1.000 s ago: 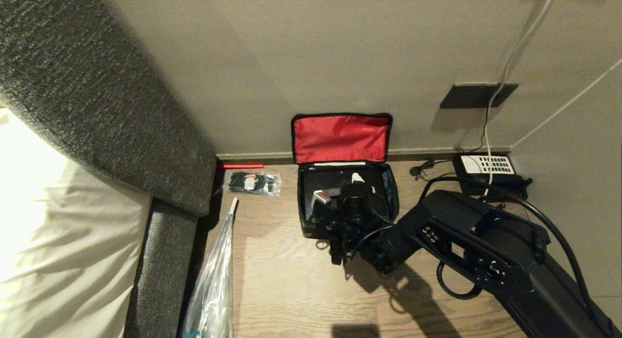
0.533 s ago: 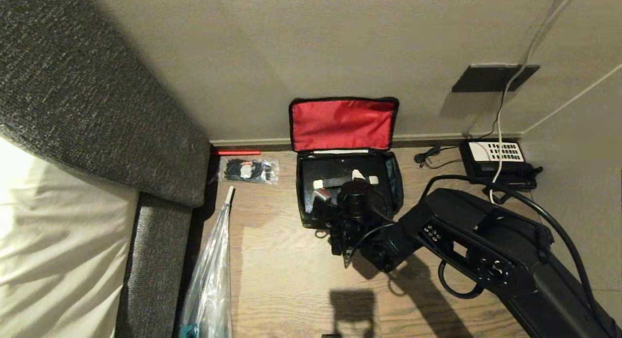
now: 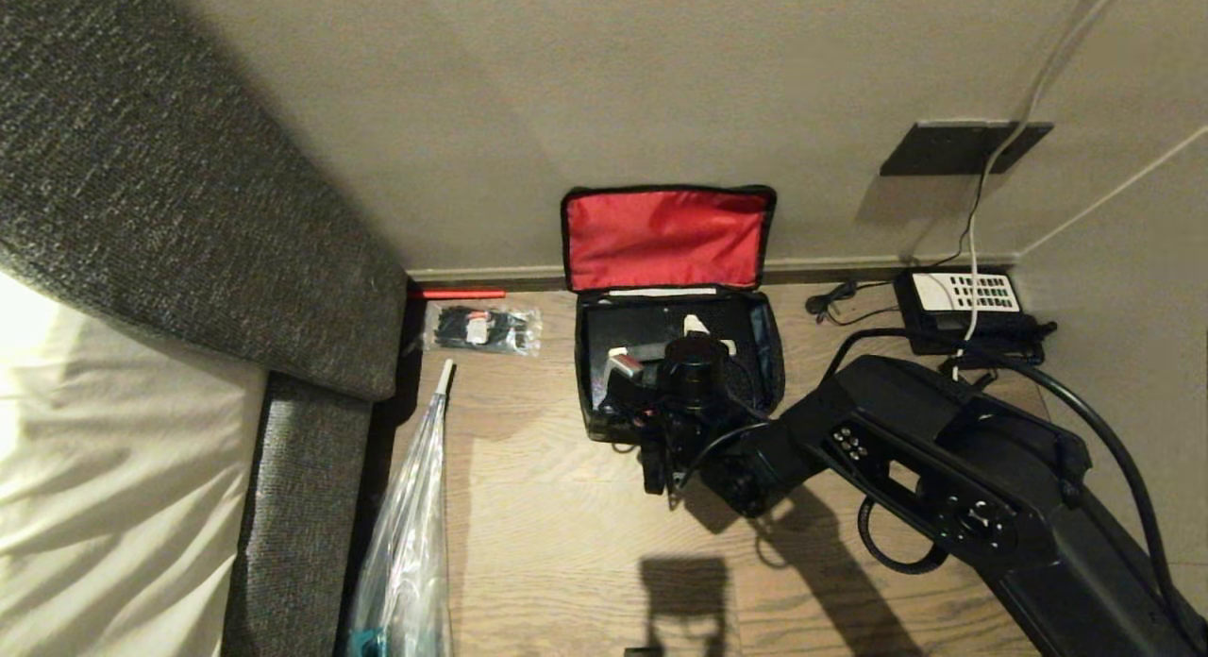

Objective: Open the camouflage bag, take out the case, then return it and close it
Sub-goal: Lift the black box

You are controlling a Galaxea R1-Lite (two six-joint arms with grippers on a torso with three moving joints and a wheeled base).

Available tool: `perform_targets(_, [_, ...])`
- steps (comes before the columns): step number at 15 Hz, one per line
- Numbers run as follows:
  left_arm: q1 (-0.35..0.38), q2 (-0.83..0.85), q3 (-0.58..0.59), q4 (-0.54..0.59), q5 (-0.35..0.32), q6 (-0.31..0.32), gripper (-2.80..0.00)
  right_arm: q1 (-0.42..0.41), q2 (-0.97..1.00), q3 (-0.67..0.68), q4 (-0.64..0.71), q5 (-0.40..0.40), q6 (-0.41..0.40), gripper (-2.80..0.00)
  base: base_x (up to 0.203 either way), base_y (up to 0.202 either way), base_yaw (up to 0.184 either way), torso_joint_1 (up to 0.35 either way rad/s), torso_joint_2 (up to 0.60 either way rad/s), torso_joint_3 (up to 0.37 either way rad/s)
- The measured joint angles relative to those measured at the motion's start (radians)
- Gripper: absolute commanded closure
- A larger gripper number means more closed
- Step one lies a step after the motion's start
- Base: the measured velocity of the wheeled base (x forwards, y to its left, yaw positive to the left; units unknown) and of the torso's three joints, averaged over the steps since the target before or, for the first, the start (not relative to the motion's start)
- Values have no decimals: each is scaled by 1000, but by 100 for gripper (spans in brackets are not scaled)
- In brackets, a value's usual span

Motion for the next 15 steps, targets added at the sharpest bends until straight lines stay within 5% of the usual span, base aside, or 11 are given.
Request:
perform_targets(4, [0, 0, 0, 0, 0, 0, 0, -20, 37, -102, -30, 1, -63, -280, 0, 0, 0, 0, 0, 0])
perform_targets(8, [0, 0, 0, 0, 0, 0, 0, -48, 135, -234, -137, 8, -234, -280, 0, 0, 0, 0, 0, 0])
perform_targets(15, [0, 0, 0, 0, 0, 0, 0, -52, 227, -330, -167, 5, -249, -280, 0, 0, 0, 0, 0, 0])
